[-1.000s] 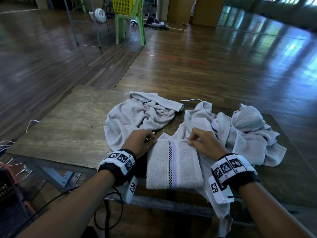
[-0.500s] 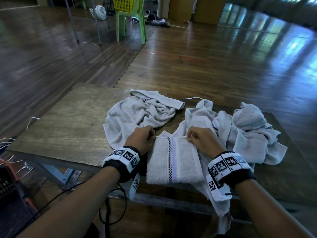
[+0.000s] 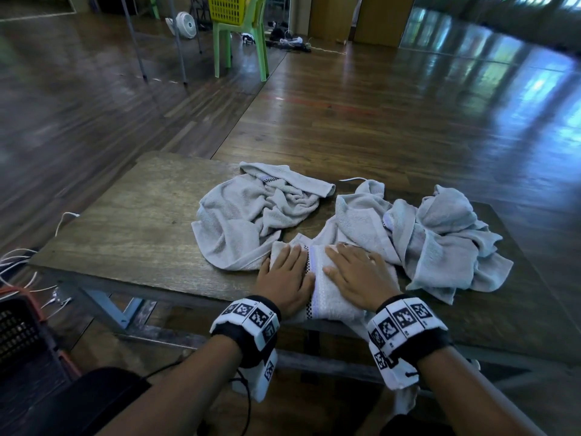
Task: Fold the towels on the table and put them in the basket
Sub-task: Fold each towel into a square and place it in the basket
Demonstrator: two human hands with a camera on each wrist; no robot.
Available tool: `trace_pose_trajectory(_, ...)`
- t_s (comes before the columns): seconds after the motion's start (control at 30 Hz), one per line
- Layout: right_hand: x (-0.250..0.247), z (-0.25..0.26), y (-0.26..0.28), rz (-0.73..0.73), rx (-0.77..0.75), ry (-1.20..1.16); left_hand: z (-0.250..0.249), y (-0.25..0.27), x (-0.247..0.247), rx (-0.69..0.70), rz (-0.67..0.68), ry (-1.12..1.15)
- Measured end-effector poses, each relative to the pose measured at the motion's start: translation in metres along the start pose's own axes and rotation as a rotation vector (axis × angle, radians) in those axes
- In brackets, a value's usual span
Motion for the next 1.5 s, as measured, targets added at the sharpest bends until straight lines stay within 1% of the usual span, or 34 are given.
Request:
trace_pose_trajectory(0.13, 0.012, -0.004, -0.004, 0.009, 0.055, -0.028, 0.007, -0.007, 0.009, -0.033, -0.025, 0.022)
trace_pose_trajectory(0.27, 0.013, -0.007, -0.004, -0.002, 0.098, -0.043, 0.023, -0.014, 0.006, -0.092, -0.021, 0.024)
trace_pose_trajectory(0.37, 0.008, -0.015, 0.000, -0.025, 0.144, -0.039, 0.027, -0.008, 0.000, -0.086, -0.015, -0.031)
trace_pose_trajectory(0.43, -0.001, -0.022, 0.005, -0.078, 0.171, -0.047, 0.022, 0.003, -0.008, -0.050, -0.066, -0.097)
trace_pose_trajectory(0.5, -0.012, -0.031, 0.010, -0.175, 0.200, -0.084, 0.016, 0.016, -0.017, -0.033, -0.179, -0.095)
trace_pose_trajectory(0.57, -0.020, -0.038, 0.017, -0.273, 0.231, -0.188, 0.016, 0.025, -0.025, -0.072, -0.270, -0.017)
trace_pose_trajectory(0.6, -0.021, -0.042, 0.017, -0.285, 0.249, -0.258, 0.018, 0.027, -0.026, -0.112, -0.269, 0.037)
trace_pose_trajectory(0.67, -0.017, -0.043, 0.015, -0.219, 0.247, -0.392, 0.023, 0.025, -0.026, -0.199, -0.186, 0.154)
trace_pose_trajectory(0.77, -0.005, -0.036, 0.009, -0.103, 0.141, -0.592, 0.032, 0.019, -0.021, -0.262, -0.081, 0.335)
trace_pose_trajectory(0.8, -0.002, -0.034, 0.008, -0.099, 0.124, -0.626, 0.034, 0.018, -0.019, -0.270, -0.060, 0.378)
trace_pose_trajectory(0.9, 0.001, -0.034, 0.005, -0.091, 0.143, -0.716, 0.032, 0.016, -0.017, -0.301, -0.007, 0.458)
trace_pose_trajectory(0.97, 0.003, -0.034, 0.002, -0.040, 0.153, -0.781, 0.031, 0.014, -0.017, -0.325, 0.016, 0.521)
trace_pose_trajectory(1.07, 0.004, -0.034, -0.002, 0.011, 0.173, -0.837, 0.030, 0.010, -0.018, -0.316, 0.017, 0.585)
trace_pose_trajectory(1.17, 0.001, -0.030, 0.003, 0.027, 0.166, -0.889, 0.028, 0.010, -0.021, -0.269, -0.037, 0.650)
trace_pose_trajectory(1.23, -0.003, -0.027, 0.006, 0.033, 0.156, -0.915, 0.028, 0.010, -0.021, -0.263, -0.073, 0.722)
trace_pose_trajectory(1.37, -0.011, -0.022, 0.010, 0.059, 0.113, -0.987, 0.029, 0.009, -0.019, -0.248, -0.098, 0.913)
trace_pose_trajectory(1.5, -0.014, -0.019, 0.020, 0.092, 0.077, -1.115, 0.029, 0.015, -0.020, -0.207, -0.086, 1.061)
Point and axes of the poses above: each hand's wrist, its own y-axis away from the middle knuckle, its own x-axis out of the palm, z = x × y, the point moved 4 cm from there along -y, towards the middle knuckle, and after that the axes turned 14 degrees about z, right-handed, at the moved point
